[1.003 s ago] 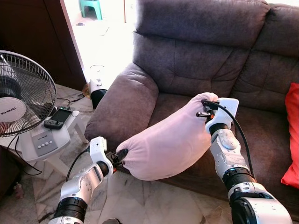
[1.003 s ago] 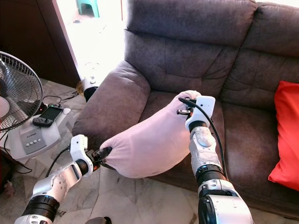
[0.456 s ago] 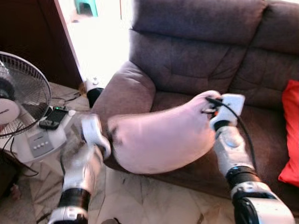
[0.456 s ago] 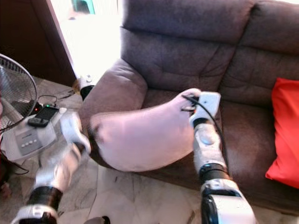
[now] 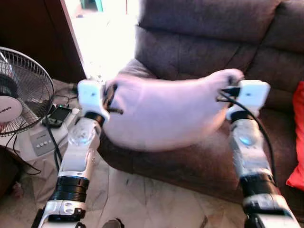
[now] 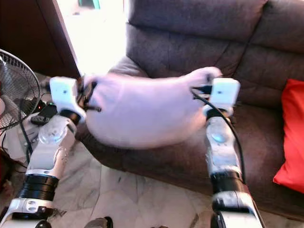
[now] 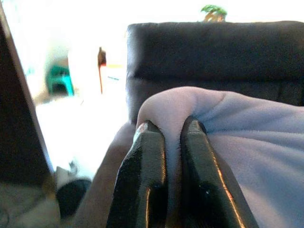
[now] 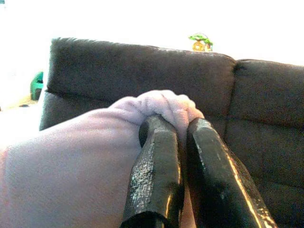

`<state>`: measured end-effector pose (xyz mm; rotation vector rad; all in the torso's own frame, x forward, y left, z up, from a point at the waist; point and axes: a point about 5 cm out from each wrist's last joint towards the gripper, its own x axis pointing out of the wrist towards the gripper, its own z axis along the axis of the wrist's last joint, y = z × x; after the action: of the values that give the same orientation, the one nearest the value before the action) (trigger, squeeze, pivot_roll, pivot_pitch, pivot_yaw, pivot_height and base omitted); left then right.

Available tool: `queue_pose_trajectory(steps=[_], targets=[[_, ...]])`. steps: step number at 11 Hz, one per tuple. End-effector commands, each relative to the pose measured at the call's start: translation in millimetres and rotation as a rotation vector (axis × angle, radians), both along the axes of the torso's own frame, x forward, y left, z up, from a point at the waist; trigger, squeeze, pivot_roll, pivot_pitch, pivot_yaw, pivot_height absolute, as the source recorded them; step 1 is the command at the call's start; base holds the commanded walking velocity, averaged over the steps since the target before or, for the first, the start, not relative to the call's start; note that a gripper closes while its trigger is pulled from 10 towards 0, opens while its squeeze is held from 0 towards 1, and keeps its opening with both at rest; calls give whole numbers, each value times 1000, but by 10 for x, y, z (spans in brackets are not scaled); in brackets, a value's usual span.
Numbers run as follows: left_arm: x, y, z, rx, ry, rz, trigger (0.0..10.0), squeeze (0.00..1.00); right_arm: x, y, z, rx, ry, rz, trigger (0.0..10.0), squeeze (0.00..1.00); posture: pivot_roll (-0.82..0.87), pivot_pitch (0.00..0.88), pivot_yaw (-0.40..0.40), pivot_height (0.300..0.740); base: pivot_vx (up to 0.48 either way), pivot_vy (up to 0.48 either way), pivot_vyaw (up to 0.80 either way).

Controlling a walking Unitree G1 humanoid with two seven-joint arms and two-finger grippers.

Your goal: Move the pillow to the sofa from floor

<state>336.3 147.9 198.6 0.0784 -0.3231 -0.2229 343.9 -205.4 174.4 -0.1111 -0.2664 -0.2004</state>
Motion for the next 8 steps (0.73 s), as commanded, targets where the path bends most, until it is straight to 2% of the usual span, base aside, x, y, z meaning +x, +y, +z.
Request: queue_pose_trajectory(steps=[1, 2, 3, 4, 7, 8], targets=[[-23, -51, 102, 41, -69, -5, 10000, 0, -61, -16, 21, 7, -14, -26, 10000, 0, 74, 74, -44, 740, 0, 0, 0], [-35, -70, 82, 46, -67, -8, 10000, 0, -80, -30, 3, 44, -14, -60, 10000, 0, 71, 74, -44, 740, 0, 0, 0], [-37, -60, 82, 61, -70, 1, 10000, 0, -46, 12, 27, 114, -8, -52, 10000, 0, 74, 70, -45, 740, 0, 0, -788], [-24, -20, 85, 67, -71, 22, 10000, 0, -19, 80, 77, 94, -27, -29, 10000, 0, 83, 65, -48, 740, 274, 0, -781], [-39, 19, 65, 70, -74, 47, 10000, 0, 22, 326, 160, 78, -32, 44, 10000, 0, 86, 51, -57, 740, 324, 0, 0], [-42, 8, 63, 68, -75, 46, 10000, 0, 18, 361, 159, 68, -30, 62, 10000, 0, 88, 47, -59, 740, 326, 0, 0]])
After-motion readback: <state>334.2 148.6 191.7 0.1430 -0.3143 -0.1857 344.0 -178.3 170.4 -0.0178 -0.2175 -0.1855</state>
